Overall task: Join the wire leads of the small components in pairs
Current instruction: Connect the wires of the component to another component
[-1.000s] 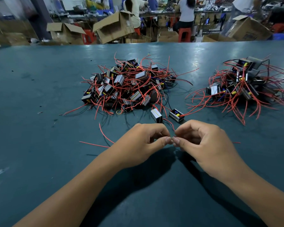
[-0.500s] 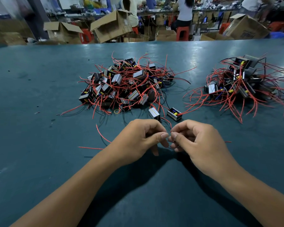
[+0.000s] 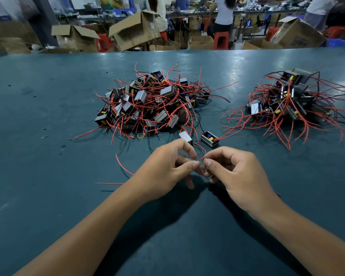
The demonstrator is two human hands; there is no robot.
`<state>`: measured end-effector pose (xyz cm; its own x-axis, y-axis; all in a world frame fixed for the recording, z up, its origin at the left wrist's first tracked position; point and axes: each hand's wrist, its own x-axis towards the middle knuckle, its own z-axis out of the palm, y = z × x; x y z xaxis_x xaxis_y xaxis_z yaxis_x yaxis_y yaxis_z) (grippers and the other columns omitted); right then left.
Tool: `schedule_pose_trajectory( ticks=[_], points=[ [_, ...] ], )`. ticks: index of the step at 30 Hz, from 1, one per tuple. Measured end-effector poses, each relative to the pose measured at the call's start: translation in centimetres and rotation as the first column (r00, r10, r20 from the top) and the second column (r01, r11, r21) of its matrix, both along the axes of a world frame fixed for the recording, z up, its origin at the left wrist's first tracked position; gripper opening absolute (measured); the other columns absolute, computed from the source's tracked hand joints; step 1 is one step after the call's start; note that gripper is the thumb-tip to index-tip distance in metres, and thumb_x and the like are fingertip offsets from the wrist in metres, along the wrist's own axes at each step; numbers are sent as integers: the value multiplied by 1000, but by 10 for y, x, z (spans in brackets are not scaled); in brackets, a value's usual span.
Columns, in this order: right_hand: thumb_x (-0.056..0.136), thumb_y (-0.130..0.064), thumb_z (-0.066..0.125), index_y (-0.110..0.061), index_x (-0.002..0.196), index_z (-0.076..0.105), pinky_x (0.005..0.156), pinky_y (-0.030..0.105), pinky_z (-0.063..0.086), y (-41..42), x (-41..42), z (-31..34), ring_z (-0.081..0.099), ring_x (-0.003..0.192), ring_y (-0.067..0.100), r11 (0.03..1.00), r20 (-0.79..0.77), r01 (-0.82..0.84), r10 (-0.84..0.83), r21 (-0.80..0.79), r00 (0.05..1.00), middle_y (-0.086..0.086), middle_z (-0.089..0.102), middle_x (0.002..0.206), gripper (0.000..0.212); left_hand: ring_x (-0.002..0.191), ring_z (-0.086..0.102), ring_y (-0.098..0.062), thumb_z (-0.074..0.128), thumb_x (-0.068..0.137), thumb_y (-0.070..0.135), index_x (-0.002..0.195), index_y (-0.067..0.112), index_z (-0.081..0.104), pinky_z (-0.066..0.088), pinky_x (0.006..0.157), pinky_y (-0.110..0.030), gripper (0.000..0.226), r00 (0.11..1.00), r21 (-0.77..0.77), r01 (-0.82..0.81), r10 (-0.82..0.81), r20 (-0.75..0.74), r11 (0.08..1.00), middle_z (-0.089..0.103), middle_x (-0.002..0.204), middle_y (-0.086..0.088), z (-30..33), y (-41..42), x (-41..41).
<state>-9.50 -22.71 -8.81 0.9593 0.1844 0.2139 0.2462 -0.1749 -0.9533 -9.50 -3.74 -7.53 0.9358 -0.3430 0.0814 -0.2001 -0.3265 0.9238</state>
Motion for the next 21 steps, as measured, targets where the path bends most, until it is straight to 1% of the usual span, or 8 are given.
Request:
schedule_pose_trajectory(
  ticks=[4, 7, 9, 11, 14, 18, 19, 21],
  points=[
    [91, -12, 68, -26, 85, 71, 57, 21, 53, 2, 0, 1, 69, 66, 12, 1000, -9, 5, -5, -1, 1000, -1, 73, 72, 16, 60, 72, -25, 61, 100, 15, 99, 12, 48, 35, 45, -14, 13, 1000, -1, -9, 9, -19, 1000, 78, 86, 2, 1, -2, -1],
    [91, -13, 68, -25, 85, 71, 59, 22, 53, 2, 0, 1, 69, 66, 13, 1000, -19, -1, 1, -3, 1000, -1, 73, 73, 14, 60, 72, -26, 61, 100, 16, 99, 13, 48, 37, 47, -19, 13, 999, 4, -14, 14, -29, 1000, 78, 85, 1, 1, -2, -1],
    [91, -13, 68, -24, 85, 71, 59, 23, 54, 1, -1, 2, 69, 66, 14, 1000, -21, -5, 5, -2, 1000, -1, 74, 74, 13, 60, 72, -26, 61, 100, 18, 98, 16, 48, 38, 50, -24, 14, 1000, 16, -12, 13, -28, 1000, 78, 86, 1, 0, -2, -1],
    [90, -14, 69, -25, 85, 71, 59, 21, 53, 2, -1, 2, 70, 67, 13, 1000, -14, -6, 6, -2, 1000, -1, 74, 74, 13, 60, 72, -25, 62, 100, 20, 98, 20, 48, 37, 50, -22, 14, 1000, 26, -9, 9, -18, 1000, 78, 86, 1, -2, -1, 0],
    [88, -16, 72, -28, 84, 71, 57, 20, 52, 2, -1, 3, 71, 67, 11, 1000, 5, -1, 1, -19, 1000, -4, 74, 74, 12, 60, 70, -24, 62, 100, 26, 96, 31, 46, 37, 52, -25, 17, 1000, 56, 0, 0, 4, 998, 77, 81, 3, -3, 0, 0],
    [88, -17, 72, -28, 83, 70, 58, 27, 55, 3, 0, 1, 69, 64, 11, 998, 18, 20, -19, -64, 1000, -5, 73, 72, 12, 59, 65, -30, 59, 99, 31, 97, 38, 44, 38, 54, -31, 17, 999, 107, 15, -19, 40, 994, 75, 74, 3, -3, 1, -1],
    [88, -17, 72, -27, 82, 70, 58, 26, 55, 4, 0, 1, 68, 63, 11, 998, 23, 22, -21, -66, 1000, -5, 73, 71, 12, 59, 65, -27, 59, 99, 30, 98, 38, 44, 39, 54, -30, 17, 998, 117, 18, -24, 51, 993, 75, 74, 4, -3, 1, -1],
    [88, -16, 71, -25, 79, 69, 56, 22, 52, 5, 0, 1, 66, 61, 8, 997, 36, 26, -24, -72, 999, -6, 72, 69, 13, 57, 67, -20, 59, 100, 26, 101, 35, 44, 41, 54, -22, 18, 998, 116, 26, -33, 59, 993, 75, 77, 10, -3, 0, -1]
  ],
)
